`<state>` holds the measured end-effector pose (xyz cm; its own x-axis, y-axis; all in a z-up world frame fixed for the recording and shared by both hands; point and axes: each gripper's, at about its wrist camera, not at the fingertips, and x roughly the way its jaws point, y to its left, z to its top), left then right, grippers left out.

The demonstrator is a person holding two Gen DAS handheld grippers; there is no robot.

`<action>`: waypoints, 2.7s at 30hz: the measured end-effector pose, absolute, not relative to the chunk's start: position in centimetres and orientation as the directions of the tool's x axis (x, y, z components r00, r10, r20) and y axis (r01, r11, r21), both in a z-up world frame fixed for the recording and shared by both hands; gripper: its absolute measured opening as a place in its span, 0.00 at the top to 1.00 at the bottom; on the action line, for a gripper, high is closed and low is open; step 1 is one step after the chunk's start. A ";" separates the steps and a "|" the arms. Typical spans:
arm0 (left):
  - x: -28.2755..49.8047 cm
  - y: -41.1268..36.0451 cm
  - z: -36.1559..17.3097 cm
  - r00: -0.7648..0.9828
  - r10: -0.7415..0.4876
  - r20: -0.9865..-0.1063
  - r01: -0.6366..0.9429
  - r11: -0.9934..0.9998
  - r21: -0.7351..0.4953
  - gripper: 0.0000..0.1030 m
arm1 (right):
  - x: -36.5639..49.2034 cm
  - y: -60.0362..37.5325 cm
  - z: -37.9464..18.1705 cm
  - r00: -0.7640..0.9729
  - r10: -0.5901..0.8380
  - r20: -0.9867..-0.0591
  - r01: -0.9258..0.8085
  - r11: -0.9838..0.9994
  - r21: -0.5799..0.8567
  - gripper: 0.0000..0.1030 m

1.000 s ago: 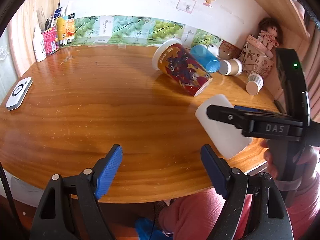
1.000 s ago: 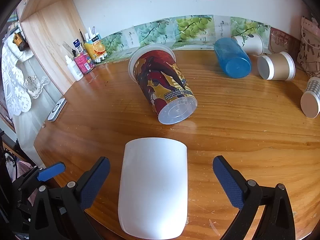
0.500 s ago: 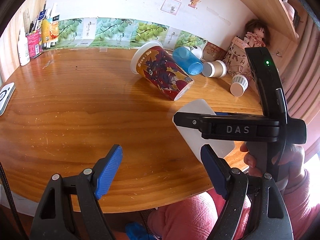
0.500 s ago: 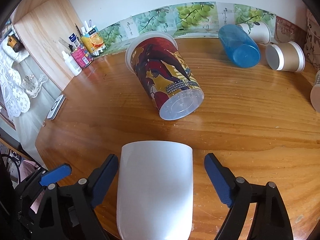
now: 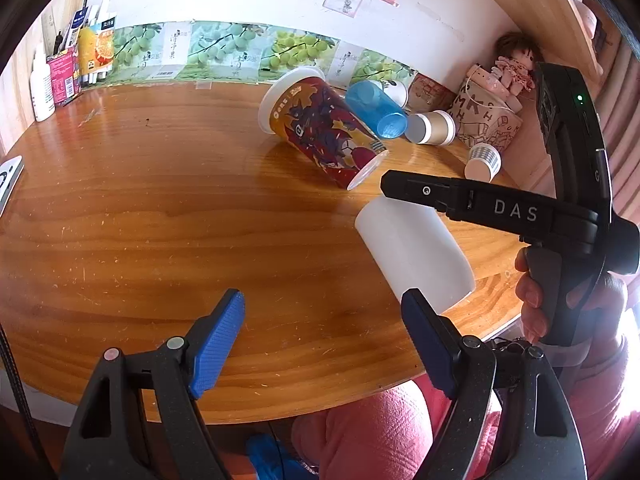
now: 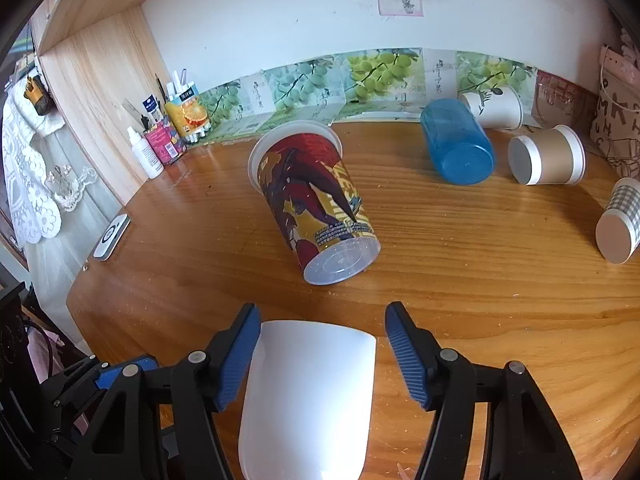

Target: Flip cup upright

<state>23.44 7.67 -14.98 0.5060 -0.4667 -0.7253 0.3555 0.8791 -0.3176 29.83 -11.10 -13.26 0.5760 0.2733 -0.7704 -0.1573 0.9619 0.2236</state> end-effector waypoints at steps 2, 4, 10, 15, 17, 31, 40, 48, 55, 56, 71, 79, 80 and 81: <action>23.5 7.6 -14.9 0.507 -0.468 -0.724 0.358 0.878 -0.317 0.19 | 29.9 -11.0 -13.4 0.551 0.281 -0.786 -0.161 0.960 0.230 0.37; 23.4 7.6 -14.8 0.507 -0.470 -0.722 0.360 0.877 -0.318 0.19 | 29.9 -10.6 -13.5 0.540 0.284 -0.792 -0.169 0.959 0.229 0.37; 23.4 7.5 -14.9 0.499 -0.464 -0.731 0.358 0.879 -0.314 0.19 | 29.9 -9.4 -14.2 0.504 0.294 -0.812 -0.188 0.955 0.229 0.37; 23.5 7.7 -15.0 0.494 -0.461 -0.737 0.352 0.881 -0.315 0.19 | 29.9 -9.1 -14.5 0.489 0.294 -0.821 -0.187 0.955 0.231 0.36; 23.5 7.8 -15.0 0.495 -0.460 -0.737 0.347 0.882 -0.318 0.19 | 30.1 -8.8 -14.9 0.459 0.301 -0.836 -0.190 0.952 0.238 0.35; 23.5 7.9 -15.2 0.488 -0.454 -0.746 0.342 0.885 -0.316 0.19 | 29.4 -8.7 -15.6 0.451 0.256 -0.855 -0.185 0.964 0.191 0.35; 23.3 7.3 -14.8 0.490 -0.456 -0.743 0.354 0.883 -0.309 0.19 | 28.7 -11.6 -13.3 0.568 0.189 -0.801 -0.127 0.982 0.141 0.35; 23.0 6.4 -14.2 0.490 -0.458 -0.742 0.370 0.880 -0.299 0.19 | 28.1 -13.6 -11.9 0.613 0.142 -0.777 -0.078 0.990 0.120 0.37; 22.7 5.4 -13.8 0.487 -0.454 -0.746 0.384 0.878 -0.284 0.19 | 26.8 -14.1 -10.3 0.646 0.140 -0.750 -0.087 0.990 0.111 0.37; 22.6 5.3 -13.7 0.488 -0.454 -0.746 0.387 0.878 -0.282 0.19 | 26.6 -14.1 -10.1 0.652 0.146 -0.744 -0.091 0.989 0.114 0.37; 20.8 3.2 -11.8 0.516 -0.413 -0.750 0.395 0.892 -0.220 0.19 | 23.0 -16.4 -6.7 0.718 0.204 -0.666 -0.131 0.979 0.159 0.34; 18.4 2.4 -11.0 0.534 -0.392 -0.749 0.373 0.904 -0.207 0.19 | 19.4 -19.4 -5.5 0.755 0.203 -0.624 -0.117 0.977 0.176 0.23; 17.8 2.2 -10.9 0.535 -0.393 -0.748 0.374 0.904 -0.208 0.19 | 18.7 -19.9 -5.4 0.760 0.204 -0.618 -0.116 0.977 0.180 0.21; 17.2 2.1 -10.8 0.536 -0.394 -0.746 0.374 0.904 -0.209 0.19 | 18.0 -20.3 -5.4 0.763 0.208 -0.613 -0.119 0.976 0.182 0.21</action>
